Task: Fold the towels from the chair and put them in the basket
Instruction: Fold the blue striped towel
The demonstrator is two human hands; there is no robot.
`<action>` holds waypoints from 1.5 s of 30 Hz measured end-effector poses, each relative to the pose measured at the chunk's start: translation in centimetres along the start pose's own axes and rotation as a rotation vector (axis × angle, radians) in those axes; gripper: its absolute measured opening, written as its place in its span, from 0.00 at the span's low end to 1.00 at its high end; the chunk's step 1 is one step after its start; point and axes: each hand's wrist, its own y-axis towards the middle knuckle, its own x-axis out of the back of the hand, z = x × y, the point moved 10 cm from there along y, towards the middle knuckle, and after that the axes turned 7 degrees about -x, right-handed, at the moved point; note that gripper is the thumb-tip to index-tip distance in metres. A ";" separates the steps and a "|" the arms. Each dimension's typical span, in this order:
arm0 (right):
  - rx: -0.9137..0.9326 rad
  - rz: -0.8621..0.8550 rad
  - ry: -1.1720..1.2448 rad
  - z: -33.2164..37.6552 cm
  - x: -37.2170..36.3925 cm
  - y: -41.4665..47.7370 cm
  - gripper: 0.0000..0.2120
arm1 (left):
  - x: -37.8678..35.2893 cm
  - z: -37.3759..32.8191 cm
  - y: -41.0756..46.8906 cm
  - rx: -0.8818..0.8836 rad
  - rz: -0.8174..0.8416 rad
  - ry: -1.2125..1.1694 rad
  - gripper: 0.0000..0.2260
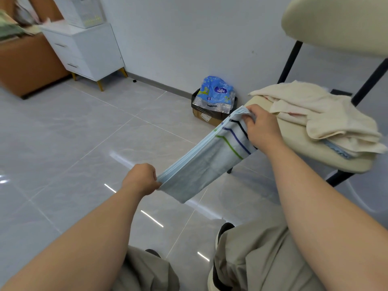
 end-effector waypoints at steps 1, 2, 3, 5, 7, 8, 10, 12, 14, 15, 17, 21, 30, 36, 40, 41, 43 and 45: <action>-0.016 0.008 -0.002 -0.4 -0.1 0.0 0.07 | 0.4 0.3 0.0 0.011 -0.012 -0.013 0.08; -0.034 0.013 -0.001 -0.8 -0.3 0.0 0.07 | 0.7 0.5 -0.1 0.014 -0.021 -0.017 0.08; -0.052 0.018 0.000 -1.1 -0.4 -0.1 0.07 | 0.9 0.5 -0.2 0.008 -0.024 -0.013 0.08; -0.084 0.026 0.010 -1.5 -0.5 -0.2 0.07 | 1.2 0.3 -0.4 -0.005 -0.020 0.004 0.08; -0.109 0.030 0.021 -1.8 -0.5 -0.3 0.08 | 1.4 0.0 -0.7 -0.013 -0.011 -0.001 0.06; -0.117 0.027 0.026 -1.9 -0.5 -0.3 0.08 | 1.5 -0.1 -0.8 -0.008 -0.006 -0.022 0.04; -0.126 0.016 0.033 -2.2 -0.1 -0.3 0.07 | 1.5 0.1 -0.9 0.019 -0.001 -0.143 0.04; -0.134 0.016 0.032 -2.4 0.1 -0.3 0.06 | 1.3 0.4 -1.1 0.057 0.024 -0.332 0.11; -0.134 0.021 0.043 -2.4 0.3 -0.3 0.06 | 1.0 0.5 -1.3 0.061 0.080 -0.448 0.14; -0.133 0.022 0.051 -2.4 0.3 -0.4 0.05 | 0.9 0.6 -1.4 0.059 0.107 -0.477 0.12; -0.136 0.015 0.074 -2.3 0.6 -0.3 0.05 | 1.4 1.2 -1.5 0.088 0.098 -0.555 0.08; -0.161 -0.008 0.122 -2.4 1.2 -0.2 0.06 | 3.5 1.8 -1.7 0.099 -0.022 -0.825 0.09; -0.213 -0.031 0.285 -1.6 1.4 0.1 0.10 | 7.7 1.6 -2.5 0.309 -0.325 -1.542 0.04; -0.182 -0.014 0.225 -0.7 1.5 0.0 0.12 | 8.0 1.3 -2.0 0.322 -0.232 -1.419 0.13; -0.183 0.012 0.147 -1.3 0.8 0.2 0.13 | 6.4 0.6 -1.7 0.313 -0.036 -1.391 0.27; -0.183 0.016 0.129 -1.5 0.7 0.2 0.14 | 5.9 0.3 -1.7 0.295 0.032 -1.391 0.30; -0.178 0.023 0.106 -1.7 0.5 0.3 0.14 | 5.7 -0.5 -2.1 0.239 0.116 -1.391 0.26; -0.171 0.029 0.097 -1.7 0.4 0.3 0.14 | 5.8 -0.7 -2.2 0.205 0.133 -1.373 0.21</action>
